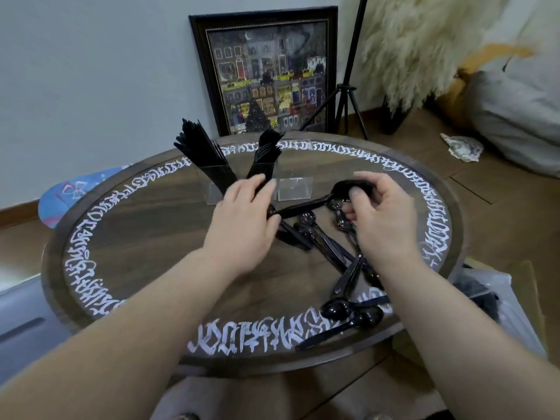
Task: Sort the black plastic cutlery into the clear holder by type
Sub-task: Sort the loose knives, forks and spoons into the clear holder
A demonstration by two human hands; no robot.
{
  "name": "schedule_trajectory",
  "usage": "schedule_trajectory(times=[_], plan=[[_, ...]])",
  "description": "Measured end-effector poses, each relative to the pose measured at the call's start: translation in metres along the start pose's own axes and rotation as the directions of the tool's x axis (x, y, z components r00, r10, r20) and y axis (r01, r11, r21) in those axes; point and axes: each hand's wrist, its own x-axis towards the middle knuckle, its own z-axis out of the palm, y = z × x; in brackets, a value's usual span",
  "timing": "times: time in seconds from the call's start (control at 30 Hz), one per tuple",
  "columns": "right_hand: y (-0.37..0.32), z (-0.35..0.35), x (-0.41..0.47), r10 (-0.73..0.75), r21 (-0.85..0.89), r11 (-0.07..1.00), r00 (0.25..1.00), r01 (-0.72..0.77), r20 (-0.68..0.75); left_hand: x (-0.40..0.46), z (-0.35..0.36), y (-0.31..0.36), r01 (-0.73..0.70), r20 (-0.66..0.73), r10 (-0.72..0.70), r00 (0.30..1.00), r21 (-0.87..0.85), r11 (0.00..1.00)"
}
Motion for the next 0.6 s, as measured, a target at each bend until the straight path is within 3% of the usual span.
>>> schedule_trajectory(times=[0.13, 0.27, 0.43, 0.6], plan=[[-0.019, -0.011, 0.034, -0.133, -0.034, 0.991, 0.985, 0.130, -0.107, 0.032, -0.001, -0.005, 0.055, 0.067, -0.065, 0.996, 0.140, 0.989], [-0.039, -0.004, 0.070, -0.297, -0.144, 0.950, 0.947, 0.279, -0.126, 0.040, 0.008, -0.012, 0.077, 0.142, -0.102, 0.985, 0.167, 0.983], [-0.042, 0.019, 0.098, -0.369, -0.331, 0.877, 0.929, 0.349, 0.001, 0.041, 0.012, -0.017, 0.046, 0.157, -0.072, 0.985, 0.165, 0.985], [-0.022, 0.050, 0.103, -0.273, -0.421, 0.845, 0.943, 0.329, 0.189, 0.043, 0.017, -0.021, 0.007, 0.133, -0.031, 0.991, 0.176, 0.984]])
